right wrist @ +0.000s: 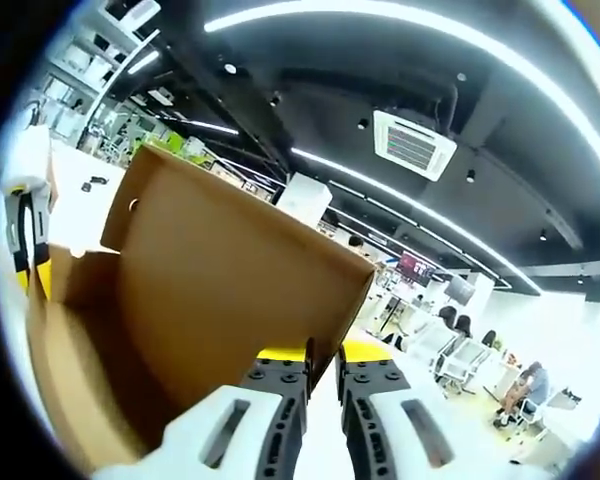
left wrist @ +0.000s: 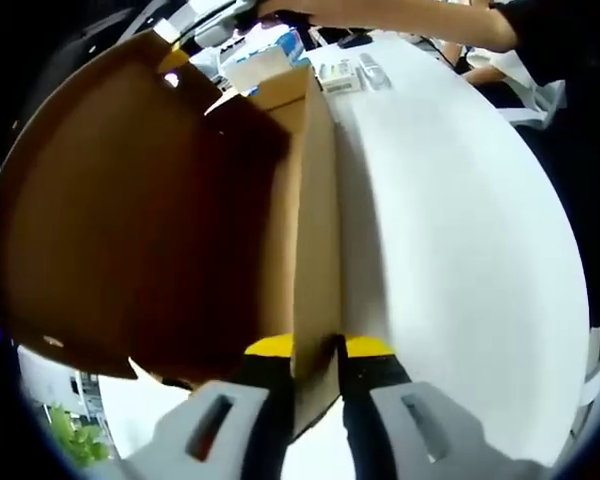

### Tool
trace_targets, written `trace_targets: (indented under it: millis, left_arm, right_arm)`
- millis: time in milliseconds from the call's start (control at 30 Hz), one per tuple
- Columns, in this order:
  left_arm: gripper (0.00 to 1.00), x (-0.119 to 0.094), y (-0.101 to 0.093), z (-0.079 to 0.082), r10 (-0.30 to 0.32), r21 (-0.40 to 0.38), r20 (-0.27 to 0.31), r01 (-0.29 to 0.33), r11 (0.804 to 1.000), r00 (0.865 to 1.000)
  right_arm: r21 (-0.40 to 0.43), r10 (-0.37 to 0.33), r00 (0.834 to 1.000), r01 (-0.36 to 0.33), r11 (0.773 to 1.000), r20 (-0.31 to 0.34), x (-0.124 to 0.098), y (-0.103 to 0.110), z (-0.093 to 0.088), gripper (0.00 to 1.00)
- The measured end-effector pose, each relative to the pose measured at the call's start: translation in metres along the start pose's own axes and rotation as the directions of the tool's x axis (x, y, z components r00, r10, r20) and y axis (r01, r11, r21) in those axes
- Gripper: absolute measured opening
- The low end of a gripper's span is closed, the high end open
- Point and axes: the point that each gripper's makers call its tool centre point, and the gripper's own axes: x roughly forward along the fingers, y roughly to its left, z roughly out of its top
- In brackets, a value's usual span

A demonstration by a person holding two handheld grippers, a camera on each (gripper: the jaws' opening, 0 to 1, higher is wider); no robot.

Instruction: Operate the shoe box by opening the lid, removing the specified soft item, and placing it in the target area until the item is outside and the box remains undamaged.

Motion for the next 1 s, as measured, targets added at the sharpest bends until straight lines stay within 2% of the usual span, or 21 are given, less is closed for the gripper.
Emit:
trace_targets:
  millis: [167,367,633,767,867,1000]
  left_arm:
    - [0.18,-0.001,0.001,0.002,0.013,-0.023,0.025,-0.013,1.000,1.000]
    - [0.30,-0.006,-0.002,0.005,0.003,-0.061,0.087,0.002,0.998,0.996]
    - [0.32,-0.028,0.000,0.010,0.047,-0.095,0.162,-0.032,0.995,0.986]
    - [0.32,-0.036,0.012,0.004,0.083,-0.079,0.168,-0.070,0.994,0.982]
    - [0.32,-0.048,0.020,0.007,0.110,-0.086,0.205,-0.094,0.992,0.973]
    - [0.32,-0.068,0.019,0.017,0.131,-0.081,0.254,-0.113,0.990,0.958]
  right_arm:
    - [0.003,0.005,1.000,-0.005,1.000,0.005,-0.002,0.001,0.000,0.07]
    - [0.013,0.001,1.000,-0.002,1.000,0.009,-0.002,0.001,0.001,0.07]
    - [0.008,-0.006,1.000,0.006,1.000,0.008,-0.005,0.002,0.000,0.07]
    - [0.006,-0.006,1.000,0.006,1.000,0.000,-0.008,0.001,0.000,0.07]
    - [-0.001,-0.003,1.000,0.003,1.000,-0.006,-0.011,0.003,-0.001,0.07]
    - [0.010,0.012,1.000,-0.012,1.000,-0.011,-0.016,0.005,-0.002,0.07]
